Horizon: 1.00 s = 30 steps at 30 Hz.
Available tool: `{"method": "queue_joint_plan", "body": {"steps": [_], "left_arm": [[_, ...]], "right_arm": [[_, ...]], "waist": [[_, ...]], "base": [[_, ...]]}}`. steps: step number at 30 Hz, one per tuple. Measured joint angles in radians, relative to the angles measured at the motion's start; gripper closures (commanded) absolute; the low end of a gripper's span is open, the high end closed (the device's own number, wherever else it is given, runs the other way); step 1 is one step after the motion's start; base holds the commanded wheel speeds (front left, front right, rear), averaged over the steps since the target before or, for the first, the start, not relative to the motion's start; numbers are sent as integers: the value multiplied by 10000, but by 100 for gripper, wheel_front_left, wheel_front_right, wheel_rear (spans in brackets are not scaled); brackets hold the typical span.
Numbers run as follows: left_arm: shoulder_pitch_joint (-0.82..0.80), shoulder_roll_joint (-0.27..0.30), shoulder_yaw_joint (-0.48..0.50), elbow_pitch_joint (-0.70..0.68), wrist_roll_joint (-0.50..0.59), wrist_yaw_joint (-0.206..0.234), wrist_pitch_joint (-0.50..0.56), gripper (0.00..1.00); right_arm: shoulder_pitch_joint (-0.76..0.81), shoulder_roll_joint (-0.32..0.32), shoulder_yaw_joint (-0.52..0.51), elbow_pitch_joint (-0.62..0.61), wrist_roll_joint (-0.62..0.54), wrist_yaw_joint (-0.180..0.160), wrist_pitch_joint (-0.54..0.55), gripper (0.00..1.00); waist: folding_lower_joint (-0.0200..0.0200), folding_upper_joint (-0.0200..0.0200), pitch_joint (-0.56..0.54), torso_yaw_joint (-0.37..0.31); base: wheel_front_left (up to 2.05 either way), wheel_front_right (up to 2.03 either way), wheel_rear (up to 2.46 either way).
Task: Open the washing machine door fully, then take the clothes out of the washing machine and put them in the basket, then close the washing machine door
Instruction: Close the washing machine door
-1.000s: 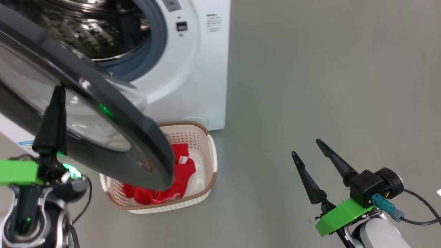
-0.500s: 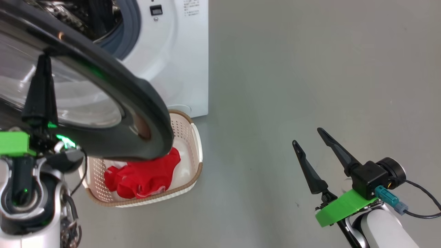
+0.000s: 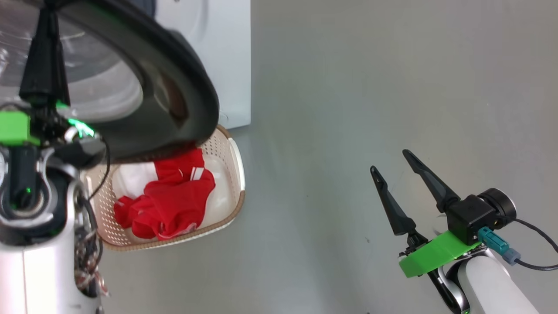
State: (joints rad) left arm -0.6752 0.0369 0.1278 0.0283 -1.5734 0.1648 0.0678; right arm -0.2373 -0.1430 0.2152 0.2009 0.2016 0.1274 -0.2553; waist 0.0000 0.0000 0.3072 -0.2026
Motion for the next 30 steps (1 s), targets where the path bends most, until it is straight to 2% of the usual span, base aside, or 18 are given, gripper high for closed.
{"method": "queue_joint_plan", "body": {"steps": [6, 14, 19, 20, 21, 22, 27, 30], "left_arm": [[-866, 27, -136, 451, 75, -174, 25, 100], [-1663, 121, -297, 1003, 159, -696, 186, 100], [-1694, 119, -324, 1298, 140, -968, 332, 100], [-1682, 121, -359, 1313, 132, -1041, 430, 75], [-1656, 121, -410, 1312, 132, -1062, 533, 43], [-1656, 121, -410, 1312, 132, -1062, 533, 0], [-1014, 161, -525, 1200, 102, -1248, 715, 0], [-357, 543, -656, 1018, 711, -1404, 633, 0]], "right_arm": [[-227, 4, -38, -105, -6, 0, 0, 0], [-407, 42, 35, -148, -8, 0, 0, 0], [-500, 75, 46, -94, -8, 0, 0, 0], [-498, 73, 44, -69, -8, 0, 0, 0], [-496, 69, 29, -48, -8, 0, 0, 0], [-496, 69, 29, -48, -8, 0, 0, 0], [-491, 65, -84, -8, -6, 0, 0, 0], [-480, 77, -102, 82, -4, 0, 0, 0]], "waist": [[0, 0, 414, -68], [0, 0, 918, -139], [0, 0, 841, -135], [0, 0, 792, -122], [0, 0, 737, -103], [0, 0, 737, -103], [0, 0, 419, 38], [0, 0, 177, 128]], "base": [[0, 0, 0], [0, 0, 0], [0, 0, 0], [0, 0, 0], [0, 0, 0], [0, 0, 0], [0, 0, 0], [0, 0, 0]]}}
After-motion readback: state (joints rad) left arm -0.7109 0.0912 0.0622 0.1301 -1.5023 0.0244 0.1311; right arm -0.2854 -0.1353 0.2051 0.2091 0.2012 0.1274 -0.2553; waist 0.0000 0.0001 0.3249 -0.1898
